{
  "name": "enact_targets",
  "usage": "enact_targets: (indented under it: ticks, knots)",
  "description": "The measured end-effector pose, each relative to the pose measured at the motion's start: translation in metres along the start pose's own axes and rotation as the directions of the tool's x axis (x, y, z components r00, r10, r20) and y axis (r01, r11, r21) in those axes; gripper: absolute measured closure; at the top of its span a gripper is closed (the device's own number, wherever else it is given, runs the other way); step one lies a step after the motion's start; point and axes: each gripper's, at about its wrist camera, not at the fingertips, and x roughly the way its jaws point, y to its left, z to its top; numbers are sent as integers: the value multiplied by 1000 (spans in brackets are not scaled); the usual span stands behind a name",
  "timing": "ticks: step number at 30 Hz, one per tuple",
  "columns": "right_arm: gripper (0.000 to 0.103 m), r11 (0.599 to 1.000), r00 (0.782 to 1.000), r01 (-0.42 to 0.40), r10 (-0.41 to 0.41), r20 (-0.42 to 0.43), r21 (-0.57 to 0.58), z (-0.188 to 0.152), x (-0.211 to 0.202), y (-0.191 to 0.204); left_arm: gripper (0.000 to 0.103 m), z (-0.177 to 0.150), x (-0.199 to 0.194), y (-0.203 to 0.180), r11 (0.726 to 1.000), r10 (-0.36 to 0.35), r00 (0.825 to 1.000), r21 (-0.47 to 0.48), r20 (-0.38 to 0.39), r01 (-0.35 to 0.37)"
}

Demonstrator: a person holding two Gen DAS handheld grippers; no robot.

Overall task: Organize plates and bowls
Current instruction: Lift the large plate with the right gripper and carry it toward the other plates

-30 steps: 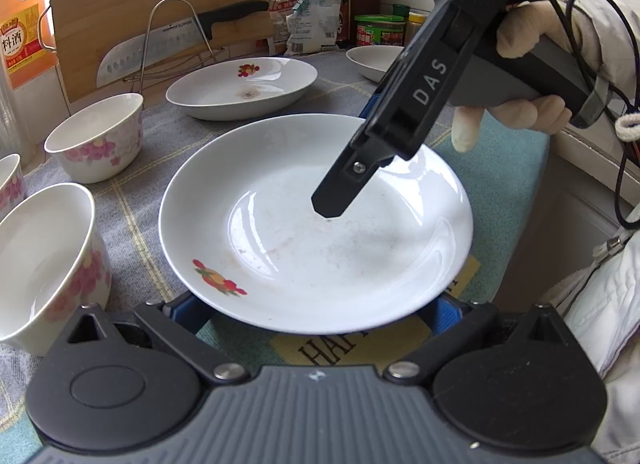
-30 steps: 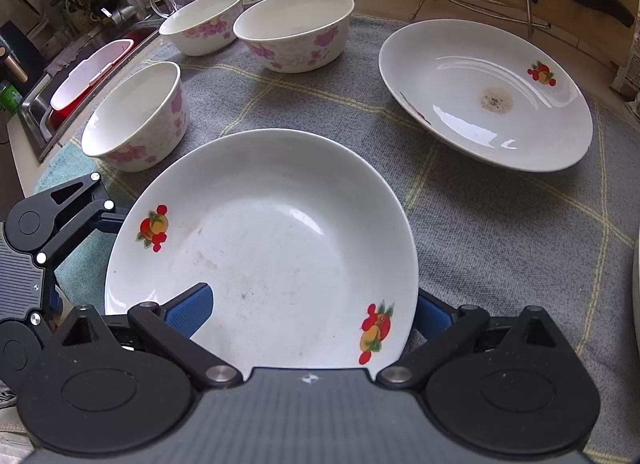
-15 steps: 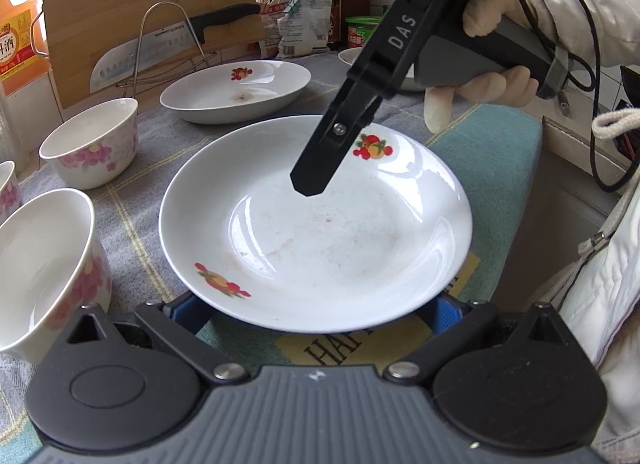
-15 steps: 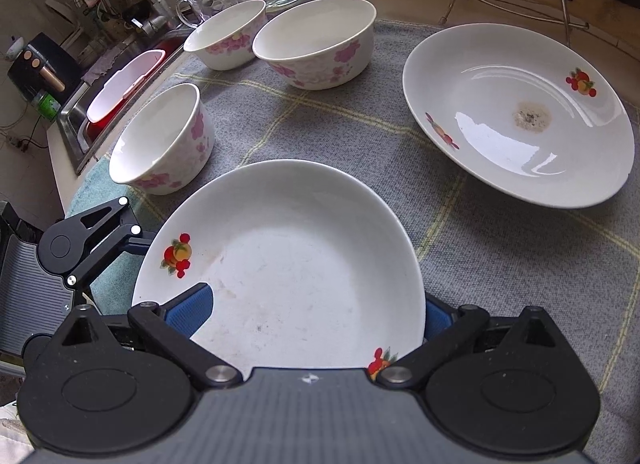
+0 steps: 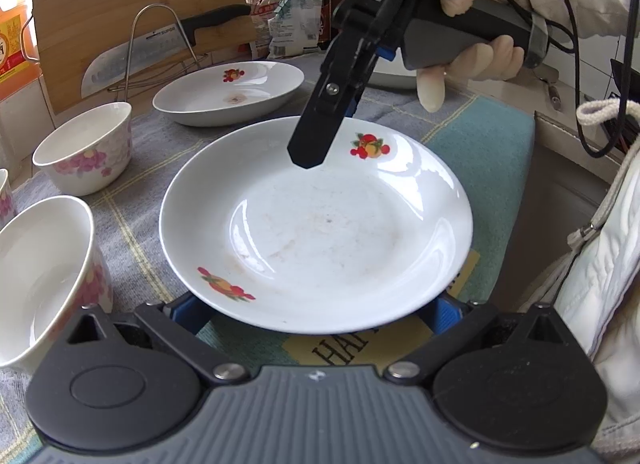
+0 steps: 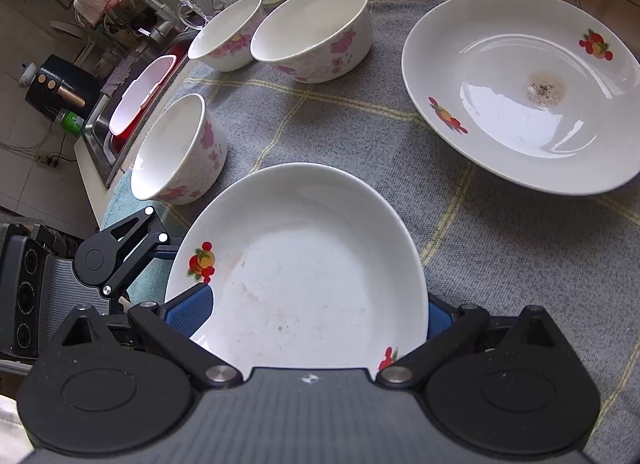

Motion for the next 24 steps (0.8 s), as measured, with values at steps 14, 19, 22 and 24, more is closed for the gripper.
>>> enact_targets:
  ticks: [14,19,22,24]
  knots:
    - [0,1000,998,-6,8,-70,24,6,1,-2,0,1,0,3,1000,-18,1000,20,-1,18]
    - [0,999,998,-11,14,-68,46,5,0,-3,0,0,1,4,1000,-20,1000,23,-1,20]
    - [0,999,997,1,2,-72,40,6,0,-1,0,1,1,4,999,-22,1000,27,-5,22]
    - [0,999,997,5,-1,-75,45,5,0,-1,0,1,1,3,999,-18,1000,36,-7,19]
